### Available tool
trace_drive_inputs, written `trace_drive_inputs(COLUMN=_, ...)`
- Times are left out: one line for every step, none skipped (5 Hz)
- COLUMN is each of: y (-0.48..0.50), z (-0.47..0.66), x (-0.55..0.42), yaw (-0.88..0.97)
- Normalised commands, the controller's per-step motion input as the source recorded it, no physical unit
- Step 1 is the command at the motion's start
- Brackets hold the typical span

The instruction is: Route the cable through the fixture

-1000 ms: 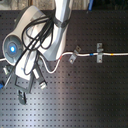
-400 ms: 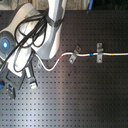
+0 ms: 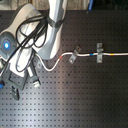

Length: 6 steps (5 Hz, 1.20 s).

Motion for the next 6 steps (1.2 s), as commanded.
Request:
trace_drive_inputs(y=0.257, z=0.2, x=-0.067, yaw=-0.35)
trace_drive_inputs(y=0.326, z=0.2, x=-0.125, yaw=-0.34)
trace_drive_inputs(y=0.384, z=0.26, x=-0.15, yaw=-0.34)
trace_drive_inputs(y=0.372, z=0.29, x=-0.139, yaw=-0.37)
trace_drive_inputs(y=0.298, z=0.26, x=-0.147, yaw=-0.34)
trace_drive_inputs(y=-0.001, z=0.0, x=-0.062, yaw=-0.12)
